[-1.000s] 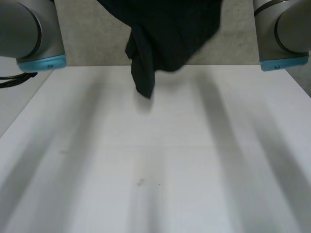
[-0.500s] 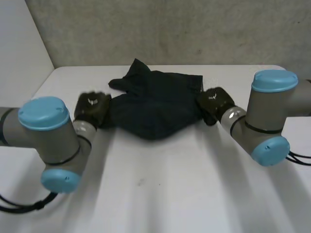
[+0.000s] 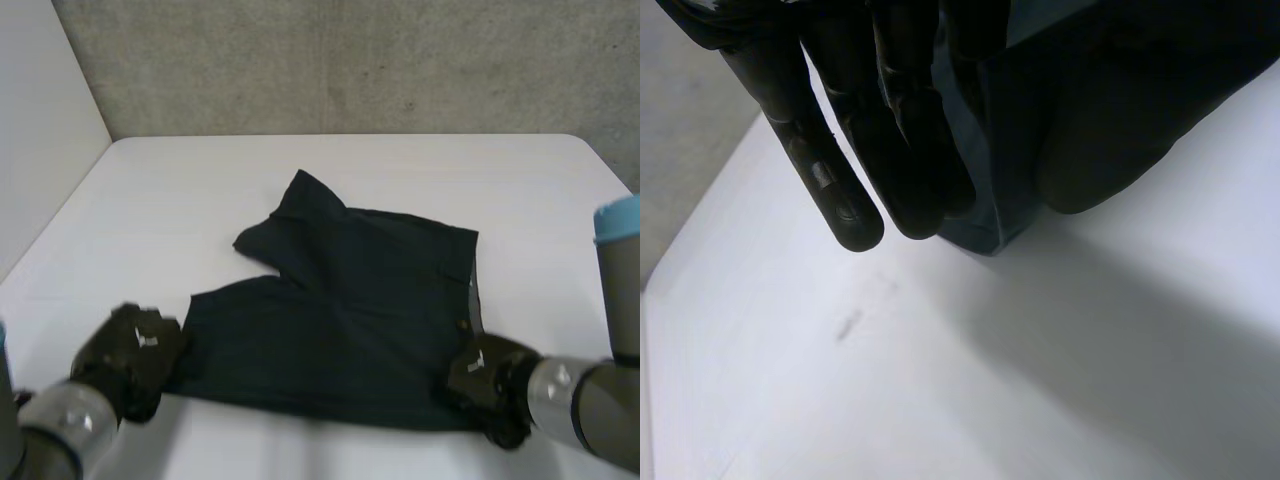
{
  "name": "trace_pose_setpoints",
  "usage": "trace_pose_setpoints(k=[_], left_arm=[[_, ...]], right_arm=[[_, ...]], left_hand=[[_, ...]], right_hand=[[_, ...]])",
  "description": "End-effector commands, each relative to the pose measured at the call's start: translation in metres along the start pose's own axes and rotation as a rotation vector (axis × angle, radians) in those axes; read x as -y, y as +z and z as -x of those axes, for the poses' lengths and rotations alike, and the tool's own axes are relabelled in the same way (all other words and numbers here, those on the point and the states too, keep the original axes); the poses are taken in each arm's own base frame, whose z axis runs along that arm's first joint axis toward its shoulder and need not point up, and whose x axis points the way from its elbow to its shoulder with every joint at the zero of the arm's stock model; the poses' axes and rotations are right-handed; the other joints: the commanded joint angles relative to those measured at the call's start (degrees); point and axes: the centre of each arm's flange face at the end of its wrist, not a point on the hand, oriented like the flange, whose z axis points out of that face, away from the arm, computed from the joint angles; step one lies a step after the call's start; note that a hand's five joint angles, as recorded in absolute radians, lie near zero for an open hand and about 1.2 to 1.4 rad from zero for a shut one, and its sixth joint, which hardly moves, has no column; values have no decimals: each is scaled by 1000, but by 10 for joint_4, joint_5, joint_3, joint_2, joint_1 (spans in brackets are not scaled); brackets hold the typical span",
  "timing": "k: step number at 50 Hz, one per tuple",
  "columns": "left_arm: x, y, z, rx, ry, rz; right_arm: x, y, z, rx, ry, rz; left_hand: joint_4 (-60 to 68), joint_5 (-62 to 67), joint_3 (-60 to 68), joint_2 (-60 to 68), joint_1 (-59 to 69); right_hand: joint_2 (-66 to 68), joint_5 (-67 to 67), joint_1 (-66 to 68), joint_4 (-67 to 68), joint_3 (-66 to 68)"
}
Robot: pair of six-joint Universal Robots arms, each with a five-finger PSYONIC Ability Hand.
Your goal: Fold the shorts.
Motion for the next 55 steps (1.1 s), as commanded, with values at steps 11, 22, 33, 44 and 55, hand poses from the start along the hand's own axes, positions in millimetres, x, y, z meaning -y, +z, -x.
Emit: trace_pose_setpoints(k=[11,22,33,44,55], left_arm=[[55,33,21,144,23,-302],[75,135,31,23,-76,-484],[54,217,28,-60,-192,-438],[46,250,21,-99,-202,-380],[39,260,20,-72,-184,-343]], right_arm=[[-16,16,14,-102,-10,-80],[-17,22,13,-143,6,-120],[-16,25,11,-167,14,-137],[-17,27,9,-187,12,-151],[-18,27,7,-190,63,-155]], left_hand=[[-585,-553,-580,-582,-543],[-495,-463,-489,-492,-452],[-417,-385,-412,-414,-375],[-315,-283,-309,-312,-272],[111,143,116,114,153]], right_hand=[[125,129,233,116,125],[125,129,233,116,125],[125,129,233,116,125],[125,129,233,116,125],[125,129,233,116,125]])
